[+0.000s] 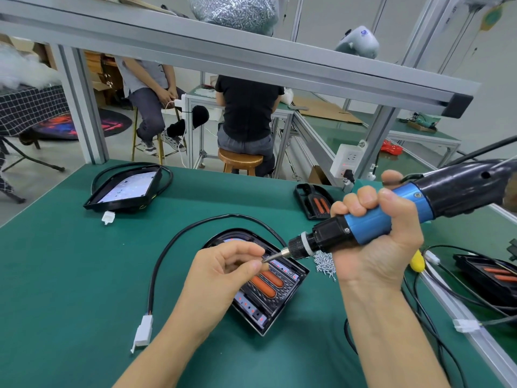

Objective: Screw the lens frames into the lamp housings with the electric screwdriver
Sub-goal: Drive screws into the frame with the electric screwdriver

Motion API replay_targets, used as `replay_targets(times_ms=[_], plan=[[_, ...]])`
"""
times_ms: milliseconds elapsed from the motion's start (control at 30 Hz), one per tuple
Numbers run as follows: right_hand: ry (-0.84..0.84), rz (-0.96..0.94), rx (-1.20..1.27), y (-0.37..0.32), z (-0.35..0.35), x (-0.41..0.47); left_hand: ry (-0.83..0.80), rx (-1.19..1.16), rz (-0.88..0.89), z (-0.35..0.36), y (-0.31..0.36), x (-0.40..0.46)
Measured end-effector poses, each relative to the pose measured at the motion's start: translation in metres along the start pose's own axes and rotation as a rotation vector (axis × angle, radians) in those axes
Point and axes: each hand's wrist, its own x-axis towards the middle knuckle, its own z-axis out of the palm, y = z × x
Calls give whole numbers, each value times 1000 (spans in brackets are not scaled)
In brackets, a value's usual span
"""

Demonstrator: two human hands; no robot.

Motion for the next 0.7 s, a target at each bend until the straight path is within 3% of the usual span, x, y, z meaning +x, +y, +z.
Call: replay_targets(times_ms=[200, 633, 700], plan=[[25, -1, -10, 4, -1, 0, -24, 210, 128, -4, -5, 2], [78, -18, 25, 5, -4, 4, -40, 184, 160, -4, -9, 3], [70, -21, 24, 6, -4, 5, 61, 210, 175, -9, -8, 3]])
